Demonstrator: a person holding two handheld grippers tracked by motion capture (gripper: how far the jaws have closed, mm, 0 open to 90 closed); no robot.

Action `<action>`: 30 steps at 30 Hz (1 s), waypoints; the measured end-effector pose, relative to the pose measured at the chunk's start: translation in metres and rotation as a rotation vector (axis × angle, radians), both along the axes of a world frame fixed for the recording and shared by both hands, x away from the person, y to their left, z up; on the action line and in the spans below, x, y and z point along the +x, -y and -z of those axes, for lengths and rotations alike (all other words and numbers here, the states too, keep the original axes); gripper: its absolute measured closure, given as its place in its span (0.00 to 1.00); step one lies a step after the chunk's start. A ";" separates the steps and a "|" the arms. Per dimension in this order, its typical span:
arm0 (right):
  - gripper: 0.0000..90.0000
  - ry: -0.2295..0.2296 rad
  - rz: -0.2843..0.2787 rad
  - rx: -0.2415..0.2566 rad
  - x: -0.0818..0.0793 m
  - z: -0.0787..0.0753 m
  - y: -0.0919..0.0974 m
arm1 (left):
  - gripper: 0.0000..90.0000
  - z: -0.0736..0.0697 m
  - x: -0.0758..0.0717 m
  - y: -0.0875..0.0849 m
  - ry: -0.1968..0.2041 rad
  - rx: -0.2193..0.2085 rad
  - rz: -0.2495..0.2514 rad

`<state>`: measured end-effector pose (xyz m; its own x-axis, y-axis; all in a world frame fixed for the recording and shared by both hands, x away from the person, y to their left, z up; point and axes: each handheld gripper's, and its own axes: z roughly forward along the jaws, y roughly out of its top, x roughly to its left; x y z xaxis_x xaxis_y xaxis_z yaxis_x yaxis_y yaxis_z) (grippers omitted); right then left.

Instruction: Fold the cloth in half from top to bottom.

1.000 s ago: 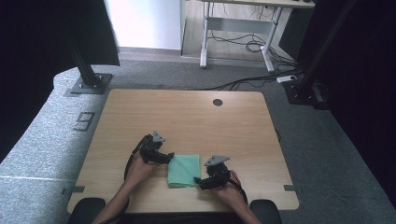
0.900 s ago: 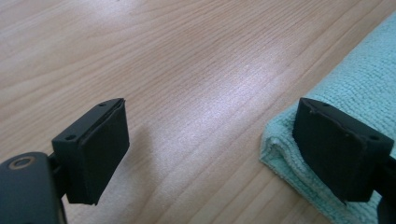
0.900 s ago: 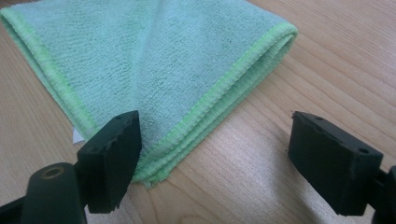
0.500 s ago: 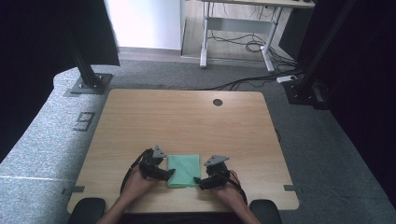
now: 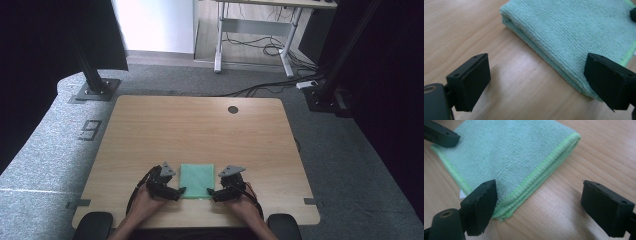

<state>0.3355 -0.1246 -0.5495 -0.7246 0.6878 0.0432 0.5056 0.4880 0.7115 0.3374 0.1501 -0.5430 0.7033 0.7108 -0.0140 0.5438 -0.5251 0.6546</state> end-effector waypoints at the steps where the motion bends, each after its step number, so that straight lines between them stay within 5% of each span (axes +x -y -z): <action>1: 0.15 0.001 0.005 0.003 0.002 0.000 -0.001 | 0.07 0.000 0.003 0.000 0.000 -0.002 -0.005; 30: 0.15 0.023 0.124 0.024 0.077 0.003 0.002 | 0.02 0.006 0.089 0.002 0.002 -0.042 -0.090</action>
<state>0.4121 -0.1261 -0.5521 -0.6349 0.7713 0.0450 0.5446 0.4054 0.7342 0.4261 0.1480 -0.5486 0.6366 0.7700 -0.0435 0.5860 -0.4463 0.6763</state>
